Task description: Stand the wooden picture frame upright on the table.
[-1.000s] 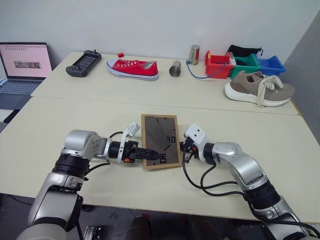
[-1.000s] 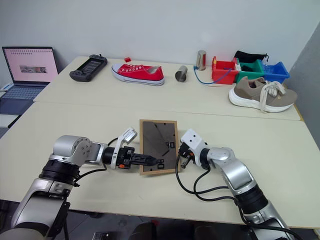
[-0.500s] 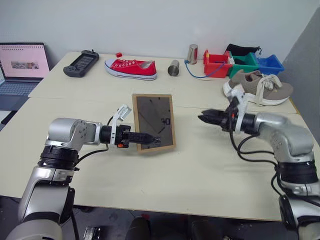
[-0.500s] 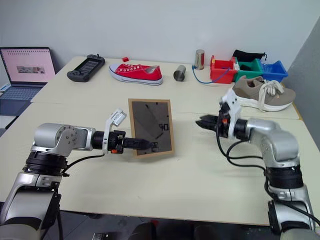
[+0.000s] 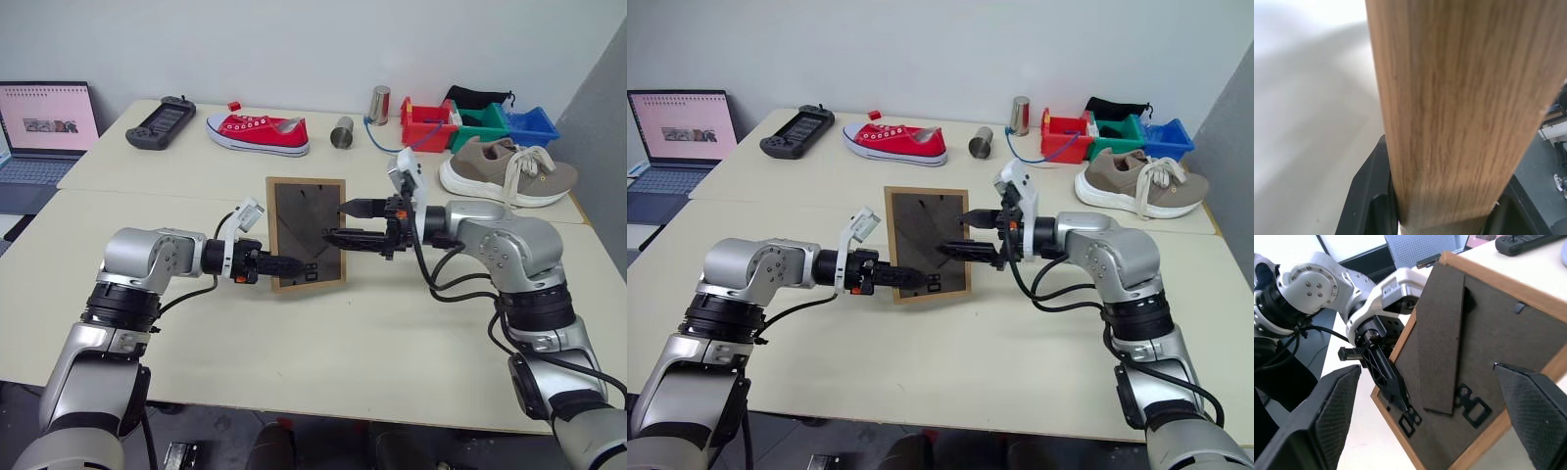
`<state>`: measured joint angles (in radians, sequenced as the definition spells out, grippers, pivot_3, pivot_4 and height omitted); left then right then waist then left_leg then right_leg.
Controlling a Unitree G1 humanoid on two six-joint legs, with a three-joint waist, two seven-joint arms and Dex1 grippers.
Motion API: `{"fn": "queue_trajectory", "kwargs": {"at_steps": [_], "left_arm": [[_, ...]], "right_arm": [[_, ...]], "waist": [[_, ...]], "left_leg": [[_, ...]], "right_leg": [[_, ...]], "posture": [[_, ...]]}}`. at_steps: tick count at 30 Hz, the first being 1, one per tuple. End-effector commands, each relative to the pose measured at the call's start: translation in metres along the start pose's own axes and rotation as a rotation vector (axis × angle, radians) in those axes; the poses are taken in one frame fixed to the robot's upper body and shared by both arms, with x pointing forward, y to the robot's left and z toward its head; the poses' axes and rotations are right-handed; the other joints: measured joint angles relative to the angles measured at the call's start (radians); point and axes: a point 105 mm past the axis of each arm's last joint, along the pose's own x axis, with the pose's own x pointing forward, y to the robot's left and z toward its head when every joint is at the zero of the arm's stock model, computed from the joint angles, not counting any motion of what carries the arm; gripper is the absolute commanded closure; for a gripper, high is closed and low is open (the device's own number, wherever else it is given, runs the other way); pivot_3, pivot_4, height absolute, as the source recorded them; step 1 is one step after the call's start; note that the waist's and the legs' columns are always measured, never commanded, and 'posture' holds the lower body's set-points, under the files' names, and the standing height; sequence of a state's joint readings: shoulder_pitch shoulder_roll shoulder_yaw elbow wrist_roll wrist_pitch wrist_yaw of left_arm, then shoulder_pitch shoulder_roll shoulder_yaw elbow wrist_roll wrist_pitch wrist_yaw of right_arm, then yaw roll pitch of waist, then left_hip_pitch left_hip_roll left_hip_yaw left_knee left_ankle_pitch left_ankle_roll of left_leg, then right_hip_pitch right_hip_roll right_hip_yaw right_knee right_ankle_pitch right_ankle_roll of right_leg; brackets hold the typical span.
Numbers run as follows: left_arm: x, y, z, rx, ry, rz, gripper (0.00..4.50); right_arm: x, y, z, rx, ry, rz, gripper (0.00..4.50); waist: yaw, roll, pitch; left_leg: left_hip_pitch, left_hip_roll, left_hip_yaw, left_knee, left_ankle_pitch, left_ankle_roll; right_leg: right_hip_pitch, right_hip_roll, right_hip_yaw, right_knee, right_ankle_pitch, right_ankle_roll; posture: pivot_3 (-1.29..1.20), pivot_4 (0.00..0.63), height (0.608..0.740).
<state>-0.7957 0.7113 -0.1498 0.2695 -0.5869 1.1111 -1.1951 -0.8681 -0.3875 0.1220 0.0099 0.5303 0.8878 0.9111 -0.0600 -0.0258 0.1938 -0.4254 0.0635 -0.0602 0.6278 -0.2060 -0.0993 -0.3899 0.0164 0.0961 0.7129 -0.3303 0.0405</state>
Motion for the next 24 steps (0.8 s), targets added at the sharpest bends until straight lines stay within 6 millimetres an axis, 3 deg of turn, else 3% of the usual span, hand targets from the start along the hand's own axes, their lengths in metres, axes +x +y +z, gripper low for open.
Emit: {"fn": "queue_trajectory", "kwargs": {"at_steps": [1,9,16,19,24], "left_arm": [[-0.003,-0.014,0.014,0.090,-0.014,-0.040,3.21],[-0.001,-0.014,0.013,0.086,-0.006,-0.045,3.21],[0.000,-0.011,0.009,0.069,-0.009,-0.040,3.21],[-0.001,-0.012,0.008,0.063,-0.006,-0.049,3.21],[-0.001,-0.017,0.009,0.037,-0.014,-0.087,3.21]], "right_arm": [[0.012,0.002,0.015,-0.045,-0.041,-0.001,0.05],[0.028,0.038,0.015,-0.043,-0.050,0.173,0.05],[0.009,0.057,0.017,-0.003,-0.046,0.270,0.05],[0.001,0.047,0.013,-0.010,-0.023,0.221,0.05],[-0.026,0.003,0.005,-0.078,0.024,-0.001,0.05]], "waist": [[-0.001,0.000,0.000],[0.001,0.000,0.000],[0.002,0.000,0.000],[0.002,0.000,0.000],[0.002,0.000,0.000]], "left_leg": [[0.000,0.000,0.000,0.000,0.000,0.000],[0.000,0.000,0.000,0.000,0.000,0.000],[0.000,0.000,-0.001,0.000,0.000,0.000],[-0.001,0.000,-0.001,0.000,0.000,0.000],[-0.001,0.000,-0.001,0.000,0.000,0.000]], "right_leg": [[0.000,0.000,0.000,0.000,0.000,0.000],[0.000,0.000,-0.001,0.000,0.000,0.000],[0.000,0.000,-0.001,0.000,0.000,0.000],[0.000,0.000,-0.001,0.000,0.000,0.000],[0.000,0.000,-0.001,0.000,0.000,0.000]], "posture": [[0.00,0.150,0.740],[0.00,0.150,0.740],[0.00,0.150,0.740],[0.00,0.150,0.740],[0.00,0.150,0.740]]}}
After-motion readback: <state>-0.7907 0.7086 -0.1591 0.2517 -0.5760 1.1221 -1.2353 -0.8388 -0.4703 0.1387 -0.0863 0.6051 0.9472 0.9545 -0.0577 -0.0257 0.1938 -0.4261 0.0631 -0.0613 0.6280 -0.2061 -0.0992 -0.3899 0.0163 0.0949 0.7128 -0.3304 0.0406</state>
